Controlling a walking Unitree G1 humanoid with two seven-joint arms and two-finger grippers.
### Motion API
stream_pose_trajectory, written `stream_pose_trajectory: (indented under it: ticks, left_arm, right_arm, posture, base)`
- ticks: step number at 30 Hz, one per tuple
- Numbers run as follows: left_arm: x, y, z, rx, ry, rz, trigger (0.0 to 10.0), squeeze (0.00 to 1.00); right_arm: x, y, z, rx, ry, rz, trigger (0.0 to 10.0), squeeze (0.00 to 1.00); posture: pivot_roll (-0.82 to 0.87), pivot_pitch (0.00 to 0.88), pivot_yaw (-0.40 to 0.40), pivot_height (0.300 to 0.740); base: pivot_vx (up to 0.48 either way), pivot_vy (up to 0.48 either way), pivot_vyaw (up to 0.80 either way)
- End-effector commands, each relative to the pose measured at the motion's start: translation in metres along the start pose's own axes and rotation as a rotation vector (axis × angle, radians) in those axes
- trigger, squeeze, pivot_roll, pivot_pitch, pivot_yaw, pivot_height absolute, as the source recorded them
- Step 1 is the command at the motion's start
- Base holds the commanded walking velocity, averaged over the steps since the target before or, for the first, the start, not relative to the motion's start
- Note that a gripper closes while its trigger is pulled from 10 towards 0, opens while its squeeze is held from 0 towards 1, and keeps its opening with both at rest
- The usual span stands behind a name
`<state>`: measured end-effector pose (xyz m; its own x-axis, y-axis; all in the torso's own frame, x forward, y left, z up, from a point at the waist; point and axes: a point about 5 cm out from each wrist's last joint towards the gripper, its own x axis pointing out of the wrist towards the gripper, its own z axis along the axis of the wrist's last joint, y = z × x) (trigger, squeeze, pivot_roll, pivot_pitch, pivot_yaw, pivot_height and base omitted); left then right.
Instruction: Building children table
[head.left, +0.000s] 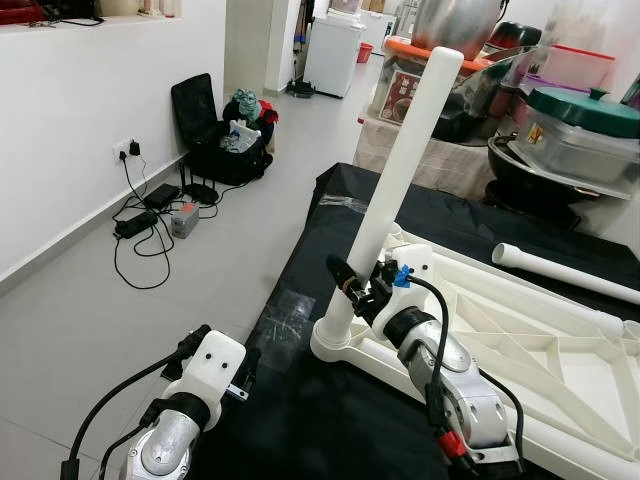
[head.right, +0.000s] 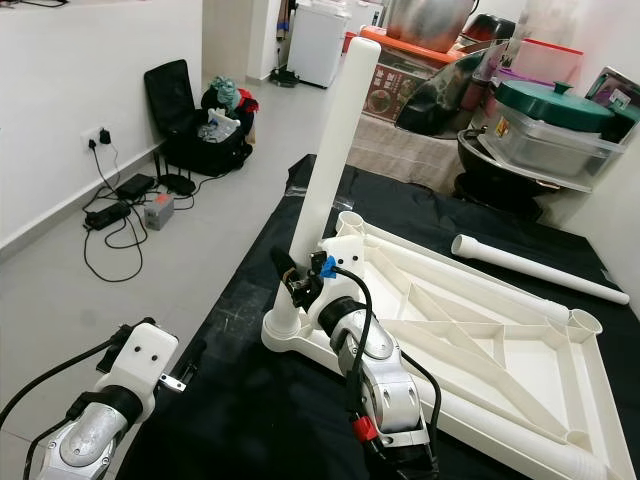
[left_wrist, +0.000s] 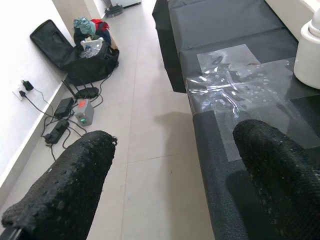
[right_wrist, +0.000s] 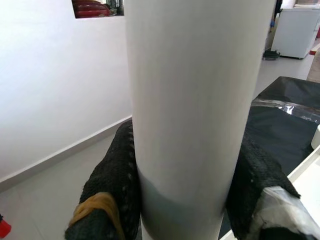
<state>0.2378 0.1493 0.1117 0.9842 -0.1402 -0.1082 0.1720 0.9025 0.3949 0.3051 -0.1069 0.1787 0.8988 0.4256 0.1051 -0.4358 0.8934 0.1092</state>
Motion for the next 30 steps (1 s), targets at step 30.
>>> stream_pose_trajectory:
  ticks: [30]
  left_arm:
    - [0.001,-0.004,-0.004,-0.001,0.006,-0.017,10.0,0.00]
  right_arm:
    - [-0.068,-0.073,0.011,-0.097,0.186,-1.139,1.4,0.00]
  posture:
    - [0.11,0.000,-0.181,0.740]
  base:
    - [0.000,0.000,0.00]
